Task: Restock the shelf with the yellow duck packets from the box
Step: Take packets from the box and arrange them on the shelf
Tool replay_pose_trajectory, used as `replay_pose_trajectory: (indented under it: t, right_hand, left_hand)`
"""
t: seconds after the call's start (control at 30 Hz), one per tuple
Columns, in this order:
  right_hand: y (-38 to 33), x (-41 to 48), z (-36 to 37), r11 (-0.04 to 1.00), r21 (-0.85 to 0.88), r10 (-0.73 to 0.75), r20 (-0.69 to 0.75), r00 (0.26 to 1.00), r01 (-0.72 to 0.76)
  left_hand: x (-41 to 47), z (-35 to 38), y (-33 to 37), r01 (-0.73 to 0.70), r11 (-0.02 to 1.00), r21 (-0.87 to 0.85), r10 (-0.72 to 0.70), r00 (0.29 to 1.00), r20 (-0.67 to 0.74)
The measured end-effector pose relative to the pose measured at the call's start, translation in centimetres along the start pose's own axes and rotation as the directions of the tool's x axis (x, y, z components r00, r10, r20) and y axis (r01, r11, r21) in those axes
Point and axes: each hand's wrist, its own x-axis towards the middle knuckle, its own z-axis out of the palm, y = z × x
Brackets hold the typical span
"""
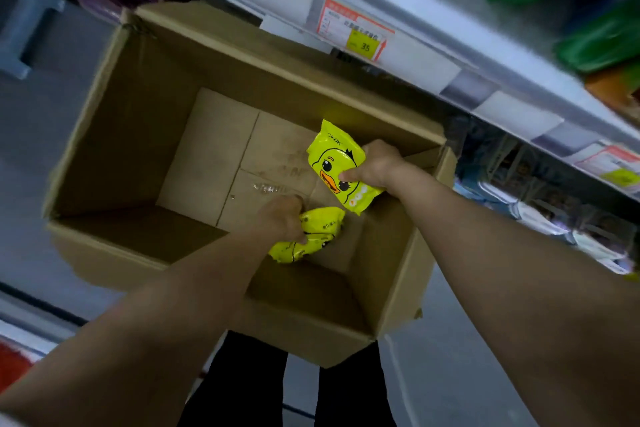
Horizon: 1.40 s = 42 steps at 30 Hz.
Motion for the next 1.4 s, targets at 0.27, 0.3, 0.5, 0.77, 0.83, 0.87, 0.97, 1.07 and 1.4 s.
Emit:
replay_pose_trajectory:
  t: [0.27, 0.3, 0.5, 0.77, 0.83, 0.87, 0.97, 1.07, 1.4]
  right_hand:
    - [-2.0, -8.9, -3.4, 0.999, 0.035, -0.003, -0.118, 0.993, 0.007]
    - [-2.1, -10.1, -3.7, 0.999, 0.048, -0.002, -0.13, 0.991, 0.009]
    - [-1.9, -17.4, -6.7, 0.995, 0.047, -0.074, -0.227, 0.971, 0.087]
    - [4.8, -26.1, -9.5, 0.988, 0.04, -0.126, -0.373, 0.919, 0.152]
    - [7.7, -28.5, -10.2, 0.983, 0.061, -0.135, -0.415, 0.9, 0.175]
    - [9.2, -29.6, -10.6, 0.98, 0.072, -0.139, -0.434, 0.89, 0.188]
    - [13.8, -33.0, -11.7, 0.975, 0.108, -0.119, -0.483, 0.867, 0.194]
    - [18.4, -36.2, -13.0, 0.958, 0.163, -0.118, -0.529, 0.84, 0.237]
    - [31.6, -47.4, -18.1, 0.957, 0.163, -0.077, -0.658, 0.749, 0.242]
  left_hand:
    - [-7.7, -9.6, -2.5, -0.069, 0.982, -0.177, 0.075, 0.997, 0.029]
    - [-8.8, -10.2, -2.4, -0.078, 0.979, -0.189, 0.084, 0.996, 0.025]
    - [-15.1, -12.8, 0.9, -0.147, 0.936, -0.319, 0.177, 0.982, 0.066]
    - [-23.0, -10.0, 8.1, -0.293, 0.738, -0.608, 0.289, 0.951, -0.109]
    - [-25.1, -8.6, 10.6, -0.348, 0.693, -0.632, 0.325, 0.933, -0.157]
    - [-25.9, -7.8, 11.8, -0.38, 0.667, -0.641, 0.35, 0.919, -0.181]
    - [-28.3, -5.9, 15.7, -0.446, 0.647, -0.618, 0.411, 0.887, -0.209]
    - [-30.1, -4.6, 19.6, -0.492, 0.684, -0.538, 0.434, 0.868, -0.242]
    - [-36.5, -6.7, 33.7, -0.629, 0.722, -0.288, 0.487, 0.757, -0.435]
